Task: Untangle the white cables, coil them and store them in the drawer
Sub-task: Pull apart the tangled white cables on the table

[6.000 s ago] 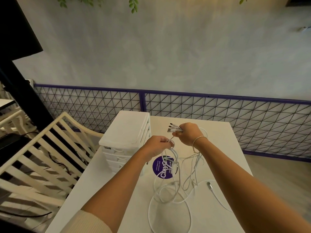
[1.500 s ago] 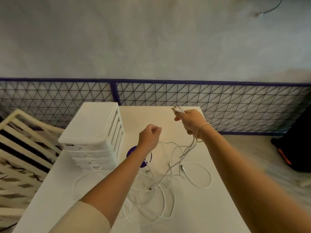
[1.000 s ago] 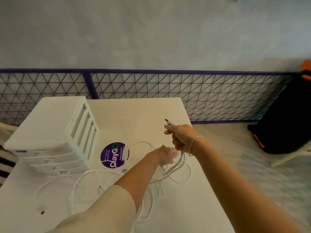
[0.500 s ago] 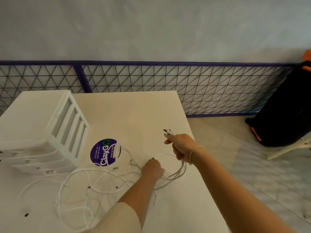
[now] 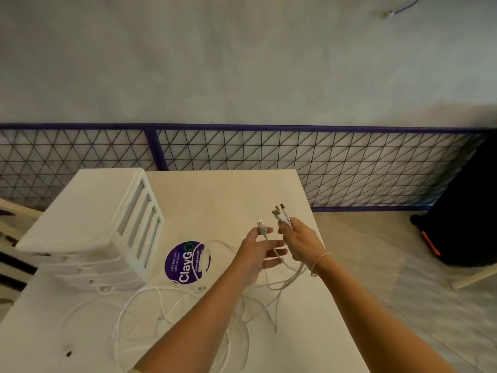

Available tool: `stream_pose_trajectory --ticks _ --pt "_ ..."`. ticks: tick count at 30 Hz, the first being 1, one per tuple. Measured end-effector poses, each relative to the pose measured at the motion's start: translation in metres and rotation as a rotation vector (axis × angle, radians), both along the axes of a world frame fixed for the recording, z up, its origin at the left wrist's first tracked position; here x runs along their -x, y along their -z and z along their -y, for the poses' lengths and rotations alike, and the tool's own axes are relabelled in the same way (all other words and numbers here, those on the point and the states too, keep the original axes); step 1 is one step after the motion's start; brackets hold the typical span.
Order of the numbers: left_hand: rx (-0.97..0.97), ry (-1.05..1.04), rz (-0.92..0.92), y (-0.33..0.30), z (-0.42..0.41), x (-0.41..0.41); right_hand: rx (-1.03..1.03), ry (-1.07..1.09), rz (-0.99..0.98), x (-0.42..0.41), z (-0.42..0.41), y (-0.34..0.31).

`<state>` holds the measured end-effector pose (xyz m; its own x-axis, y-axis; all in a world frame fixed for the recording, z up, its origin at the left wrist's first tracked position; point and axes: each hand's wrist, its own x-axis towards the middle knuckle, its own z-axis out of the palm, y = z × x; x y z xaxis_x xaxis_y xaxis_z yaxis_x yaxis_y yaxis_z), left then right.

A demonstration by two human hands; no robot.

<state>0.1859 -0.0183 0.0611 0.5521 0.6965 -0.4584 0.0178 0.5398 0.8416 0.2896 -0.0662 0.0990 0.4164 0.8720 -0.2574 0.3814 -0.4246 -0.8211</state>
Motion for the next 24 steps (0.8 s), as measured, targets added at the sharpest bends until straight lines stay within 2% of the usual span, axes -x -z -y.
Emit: stream_pose_trajectory --ticks 6,10,14,16,24 --pt "-0.045 -0.04 0.134 -0.04 -0.007 0.027 -0.108 -0.132 0.227 0.034 -0.016 -0.017" --pt "0.045 -0.099 0.221 -0.059 -0.011 0.048 -0.15 -0.171 0.385 0.063 -0.027 -0.026" --pt "0.028 -0.142 0.135 -0.075 -0.012 0.065 -0.127 -0.301 0.5 0.092 -0.039 -0.033" --pt "0.011 -0.221 0.105 -0.08 -0.019 0.073 -0.148 -0.328 0.452 0.106 -0.042 -0.043" --pt "-0.127 -0.472 0.126 -0.129 -0.048 0.112 -0.224 -0.401 -0.037 0.137 -0.065 -0.092"
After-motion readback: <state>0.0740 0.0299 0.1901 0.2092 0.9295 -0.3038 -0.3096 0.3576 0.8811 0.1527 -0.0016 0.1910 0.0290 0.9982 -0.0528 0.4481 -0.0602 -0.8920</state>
